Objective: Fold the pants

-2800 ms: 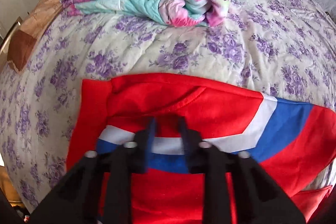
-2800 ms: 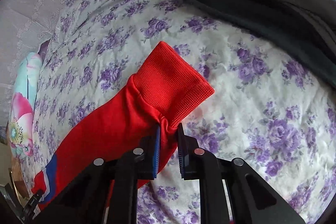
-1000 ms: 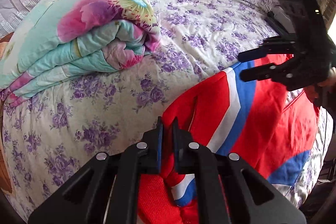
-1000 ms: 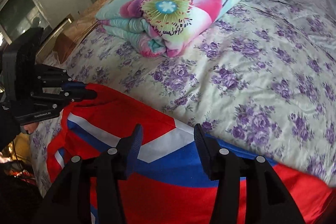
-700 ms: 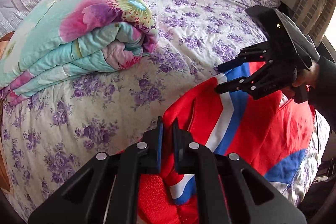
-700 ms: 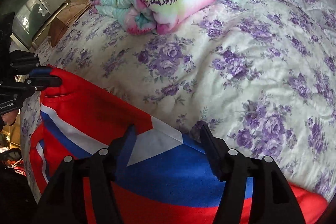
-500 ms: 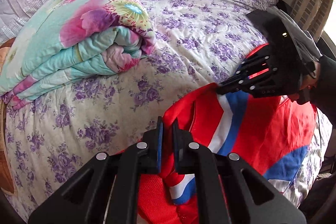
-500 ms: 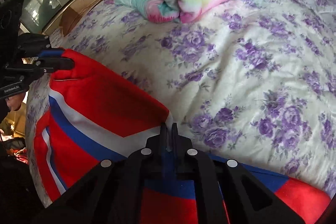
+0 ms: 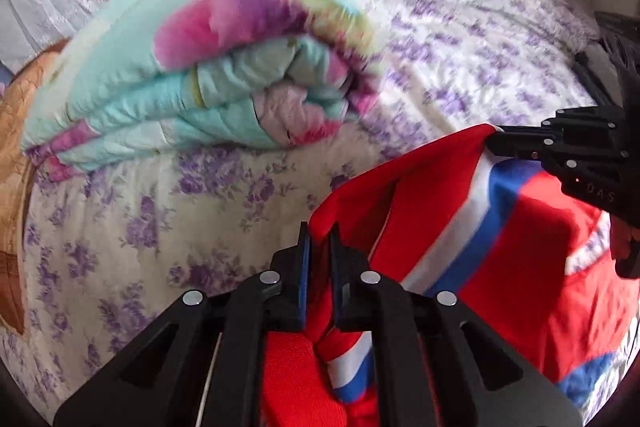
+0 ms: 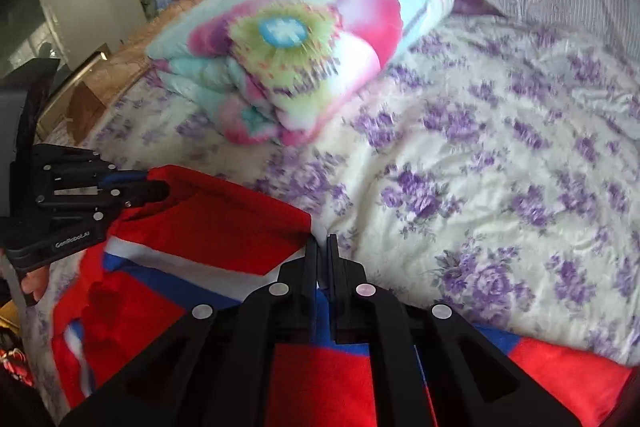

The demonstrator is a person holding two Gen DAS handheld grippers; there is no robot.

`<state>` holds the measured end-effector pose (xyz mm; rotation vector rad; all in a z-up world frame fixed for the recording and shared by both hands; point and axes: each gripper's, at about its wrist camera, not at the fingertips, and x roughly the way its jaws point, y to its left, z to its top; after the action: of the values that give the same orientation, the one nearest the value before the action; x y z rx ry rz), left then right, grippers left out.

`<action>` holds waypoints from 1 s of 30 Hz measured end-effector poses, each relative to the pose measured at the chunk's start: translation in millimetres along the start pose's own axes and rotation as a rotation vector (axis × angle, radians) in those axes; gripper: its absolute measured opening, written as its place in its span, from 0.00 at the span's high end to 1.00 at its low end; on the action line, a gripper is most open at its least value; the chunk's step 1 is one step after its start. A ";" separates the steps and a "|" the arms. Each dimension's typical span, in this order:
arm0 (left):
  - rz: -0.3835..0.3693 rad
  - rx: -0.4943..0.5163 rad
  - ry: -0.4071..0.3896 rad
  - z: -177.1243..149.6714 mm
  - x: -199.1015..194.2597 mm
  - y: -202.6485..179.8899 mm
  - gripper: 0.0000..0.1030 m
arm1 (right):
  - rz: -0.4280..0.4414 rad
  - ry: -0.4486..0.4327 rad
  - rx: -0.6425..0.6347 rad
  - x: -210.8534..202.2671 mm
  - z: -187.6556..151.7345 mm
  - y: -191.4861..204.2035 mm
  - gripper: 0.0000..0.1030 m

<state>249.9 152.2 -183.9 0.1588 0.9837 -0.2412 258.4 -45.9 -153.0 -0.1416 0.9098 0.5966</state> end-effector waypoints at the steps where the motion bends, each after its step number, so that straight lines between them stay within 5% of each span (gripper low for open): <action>1: -0.012 0.022 -0.029 -3.0 -18.4 -1.1 0.93 | 0.010 -0.015 -0.019 -12.4 -0.8 11.7 0.95; 5: -0.070 0.110 -0.092 -29.5 -83.3 -10.8 0.93 | 0.058 -0.030 -0.102 -82.6 -26.9 55.0 0.95; 9: -0.157 0.166 -0.040 -77.8 -116.7 -27.6 0.93 | 0.116 0.043 -0.105 -117.8 -78.0 95.0 0.95; 17: -0.221 0.095 0.137 -166.0 -85.8 -40.3 0.92 | 0.143 0.253 0.025 -67.1 -185.5 136.9 0.95; 28: -0.250 0.020 0.149 -183.5 -109.9 -29.7 0.82 | 0.154 0.236 0.020 -75.2 -194.8 143.9 0.95; 30: -0.264 0.023 0.161 -188.5 -116.1 -30.4 0.66 | 0.144 0.247 0.014 -72.4 -196.2 142.6 0.95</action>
<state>28.8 183.4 -190.2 0.0698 1.1627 -0.4875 10.1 -28.9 -199.2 -0.1397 1.1706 0.7161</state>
